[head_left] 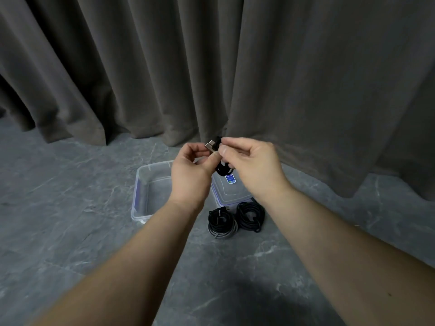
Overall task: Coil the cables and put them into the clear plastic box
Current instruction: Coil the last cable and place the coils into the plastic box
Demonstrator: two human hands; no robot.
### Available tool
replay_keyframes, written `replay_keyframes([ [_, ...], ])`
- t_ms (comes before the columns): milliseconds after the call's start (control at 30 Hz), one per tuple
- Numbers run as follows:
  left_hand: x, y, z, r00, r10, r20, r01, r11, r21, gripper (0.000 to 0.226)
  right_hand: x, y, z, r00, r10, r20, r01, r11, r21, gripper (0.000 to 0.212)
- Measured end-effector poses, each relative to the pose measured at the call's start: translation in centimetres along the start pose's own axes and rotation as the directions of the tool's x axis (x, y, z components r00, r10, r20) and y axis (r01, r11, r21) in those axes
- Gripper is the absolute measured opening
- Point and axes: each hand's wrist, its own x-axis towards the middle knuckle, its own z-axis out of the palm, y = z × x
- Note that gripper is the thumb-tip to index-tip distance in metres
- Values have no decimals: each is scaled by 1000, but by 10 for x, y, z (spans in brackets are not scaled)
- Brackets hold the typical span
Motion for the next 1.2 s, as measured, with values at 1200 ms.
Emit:
replay_keyframes([
  [1200, -1, 12, 2, 993, -90, 80, 69, 971, 227, 13, -3, 7, -6, 992, 124, -11, -120, 973, 196, 20],
])
